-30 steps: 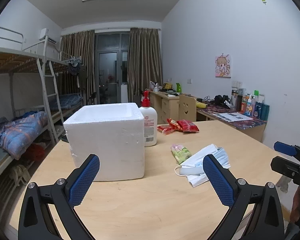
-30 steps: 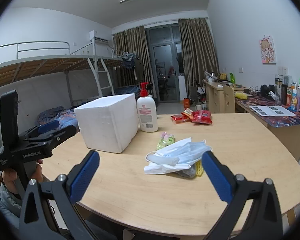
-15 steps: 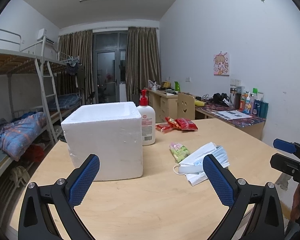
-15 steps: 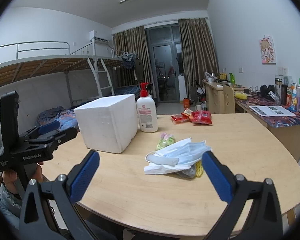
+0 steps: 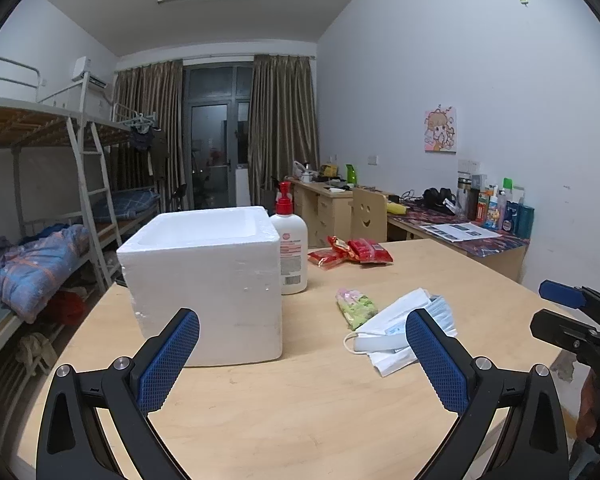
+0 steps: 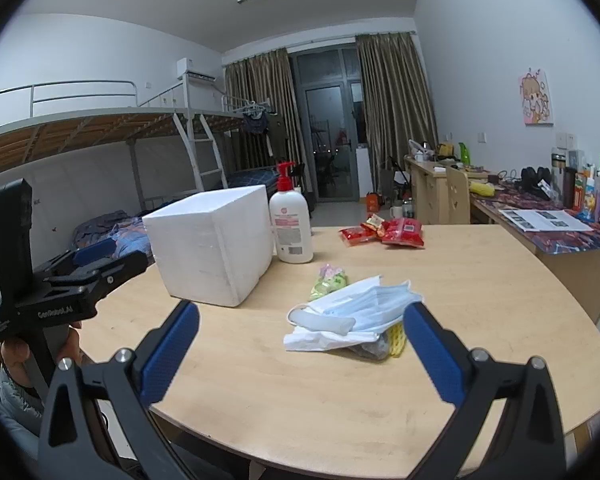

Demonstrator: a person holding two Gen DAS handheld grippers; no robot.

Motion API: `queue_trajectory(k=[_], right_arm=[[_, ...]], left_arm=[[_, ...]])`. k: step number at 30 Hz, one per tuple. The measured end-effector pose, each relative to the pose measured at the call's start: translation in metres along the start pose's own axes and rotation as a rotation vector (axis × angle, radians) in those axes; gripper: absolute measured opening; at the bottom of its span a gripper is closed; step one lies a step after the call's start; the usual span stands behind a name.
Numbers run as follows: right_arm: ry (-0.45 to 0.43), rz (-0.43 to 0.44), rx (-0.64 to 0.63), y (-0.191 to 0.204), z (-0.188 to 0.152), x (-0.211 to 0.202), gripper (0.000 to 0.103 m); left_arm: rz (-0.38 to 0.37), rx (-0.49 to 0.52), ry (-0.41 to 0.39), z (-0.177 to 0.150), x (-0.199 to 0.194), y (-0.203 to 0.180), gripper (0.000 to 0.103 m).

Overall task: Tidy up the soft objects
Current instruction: 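Move both grippers down toward the pile of face masks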

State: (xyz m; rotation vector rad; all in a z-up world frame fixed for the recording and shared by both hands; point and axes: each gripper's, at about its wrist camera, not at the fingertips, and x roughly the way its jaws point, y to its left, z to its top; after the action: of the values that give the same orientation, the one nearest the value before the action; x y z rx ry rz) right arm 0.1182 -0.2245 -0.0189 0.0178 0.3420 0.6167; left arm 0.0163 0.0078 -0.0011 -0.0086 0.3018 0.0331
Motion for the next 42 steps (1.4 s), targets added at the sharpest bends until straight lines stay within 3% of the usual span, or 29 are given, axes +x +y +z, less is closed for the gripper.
queue_trajectory(k=[17, 28, 36, 42], right_arm=[[0.061, -0.009, 0.012, -0.027, 0.018, 0.033, 0.103], [0.153, 0.006, -0.014, -0.041, 0.019, 0.07, 0.103], [0.233, 0.036, -0.009, -0.062, 0.016, 0.089, 0.103], [0.316, 0.047, 0.019, -0.082, 0.013, 0.109, 0.088]], left_arm=[[-0.113, 0.027, 0.091, 0.016, 0.048, -0.019, 0.103], [-0.2, 0.039, 0.203, 0.011, 0.099, -0.033, 0.103], [-0.309, 0.059, 0.274, 0.003, 0.132, -0.047, 0.103], [-0.349, 0.075, 0.34, -0.003, 0.158, -0.062, 0.103]])
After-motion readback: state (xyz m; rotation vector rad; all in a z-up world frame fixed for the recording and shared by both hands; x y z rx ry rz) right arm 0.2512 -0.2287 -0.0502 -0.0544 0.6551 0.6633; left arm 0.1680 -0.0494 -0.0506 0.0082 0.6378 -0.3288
